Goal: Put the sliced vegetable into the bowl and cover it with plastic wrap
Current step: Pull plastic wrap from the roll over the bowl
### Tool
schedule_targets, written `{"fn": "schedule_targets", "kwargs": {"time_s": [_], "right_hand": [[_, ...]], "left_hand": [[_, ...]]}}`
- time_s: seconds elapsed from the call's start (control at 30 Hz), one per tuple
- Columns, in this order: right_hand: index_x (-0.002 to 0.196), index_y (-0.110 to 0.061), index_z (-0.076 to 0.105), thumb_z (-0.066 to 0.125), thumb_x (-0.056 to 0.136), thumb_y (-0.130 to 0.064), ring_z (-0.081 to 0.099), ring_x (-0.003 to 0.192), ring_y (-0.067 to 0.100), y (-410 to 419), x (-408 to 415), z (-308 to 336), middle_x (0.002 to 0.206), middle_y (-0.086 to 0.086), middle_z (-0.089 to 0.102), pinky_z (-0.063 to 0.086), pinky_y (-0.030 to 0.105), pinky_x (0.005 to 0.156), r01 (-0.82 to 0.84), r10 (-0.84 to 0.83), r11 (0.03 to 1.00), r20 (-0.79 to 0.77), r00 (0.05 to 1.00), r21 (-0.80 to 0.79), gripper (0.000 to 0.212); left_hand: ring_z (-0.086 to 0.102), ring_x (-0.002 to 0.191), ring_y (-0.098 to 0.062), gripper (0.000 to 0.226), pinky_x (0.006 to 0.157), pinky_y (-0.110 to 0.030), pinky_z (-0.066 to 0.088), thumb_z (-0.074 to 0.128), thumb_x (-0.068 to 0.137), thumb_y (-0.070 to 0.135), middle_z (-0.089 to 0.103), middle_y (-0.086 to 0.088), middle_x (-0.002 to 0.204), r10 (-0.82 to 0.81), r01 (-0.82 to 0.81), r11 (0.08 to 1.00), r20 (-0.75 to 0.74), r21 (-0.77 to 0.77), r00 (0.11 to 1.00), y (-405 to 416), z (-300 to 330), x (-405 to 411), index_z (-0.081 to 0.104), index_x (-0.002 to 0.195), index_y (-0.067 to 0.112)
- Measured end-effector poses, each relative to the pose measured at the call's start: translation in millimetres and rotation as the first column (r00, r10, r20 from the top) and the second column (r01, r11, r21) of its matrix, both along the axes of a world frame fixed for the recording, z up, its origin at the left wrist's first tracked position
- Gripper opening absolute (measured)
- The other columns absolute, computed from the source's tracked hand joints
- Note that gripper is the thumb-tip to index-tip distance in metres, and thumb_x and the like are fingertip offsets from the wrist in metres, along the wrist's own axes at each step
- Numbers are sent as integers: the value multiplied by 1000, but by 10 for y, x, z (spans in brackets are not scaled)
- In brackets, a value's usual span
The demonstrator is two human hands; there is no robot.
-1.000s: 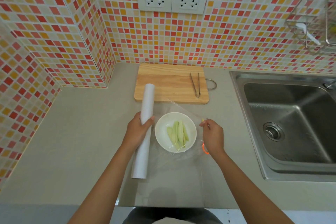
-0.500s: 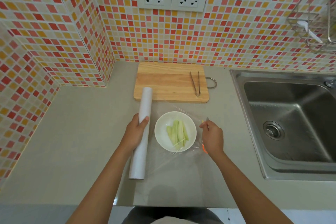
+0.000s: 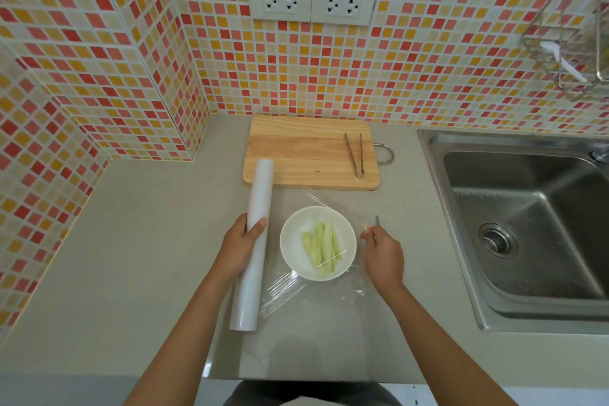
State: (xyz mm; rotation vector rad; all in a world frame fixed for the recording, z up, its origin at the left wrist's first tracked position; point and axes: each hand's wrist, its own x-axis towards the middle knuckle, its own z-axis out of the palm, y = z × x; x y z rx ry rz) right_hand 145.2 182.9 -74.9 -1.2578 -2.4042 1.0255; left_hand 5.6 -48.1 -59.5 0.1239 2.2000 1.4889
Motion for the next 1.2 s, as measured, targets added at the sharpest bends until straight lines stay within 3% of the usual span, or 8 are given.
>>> {"fn": "schedule_targets", "kwargs": {"time_s": [0.17, 0.37, 0.57, 0.9, 1.1, 1.2], "right_hand": [[90, -13, 68, 46, 98, -22, 63, 69, 29, -2, 7, 6, 75, 8, 70, 36, 28, 56, -12, 12, 1000, 12, 1000, 21, 25], [90, -11, 67, 45, 97, -21, 62, 70, 29, 2, 7, -2, 74, 9, 68, 40, 30, 58, -43, 42, 999, 43, 998, 22, 25], [90, -9, 64, 42, 98, -23, 62, 74, 35, 0, 21, 20, 77, 13, 68, 47, 36, 63, -76, 70, 995, 81, 994, 64, 27], [75, -16, 66, 47, 93, -23, 60, 75, 24, 36, -5, 47, 74, 1, 66, 42, 29, 62, 15, -23, 977, -38, 999, -211, 27], [58, -27, 65, 46, 80, -16, 50, 58, 22, 43, -30, 67, 50, -16, 56, 38, 30, 61, 92, -138, 903, -81, 987, -420, 31], [58, -24, 65, 47, 77, -16, 48, 50, 23, 30, -41, 103, 50, -12, 54, 36, 26, 53, 127, -183, 871, -73, 980, -475, 27]], "left_hand": [[53, 81, -20, 32, 73, -34, 41, 45, 98, 39, 56, -4, 90, 56, -55, 998, 12, -6, 998, 5, -23, 11, 54, 102, 8], [55, 74, -13, 35, 62, -27, 40, 49, 94, 48, 58, 2, 85, 51, -53, 997, -31, -64, 998, -8, -3, -26, 55, 94, 14], [55, 73, -13, 36, 62, -27, 40, 46, 95, 48, 57, -1, 86, 31, -37, 994, -55, -101, 998, 14, 4, -10, 53, 94, 13], [55, 78, -11, 31, 63, -28, 39, 40, 98, 43, 57, -1, 90, 35, -43, 995, -89, -87, 995, 58, 41, 12, 52, 97, 15], [54, 76, -10, 29, 61, -27, 38, 39, 99, 40, 56, 0, 88, 32, -42, 995, -106, -94, 994, 85, 58, 19, 52, 99, 13], [52, 73, -9, 28, 60, -27, 37, 40, 99, 39, 54, 3, 83, 33, -44, 994, -110, -95, 993, 95, 63, 31, 51, 97, 13]]}}
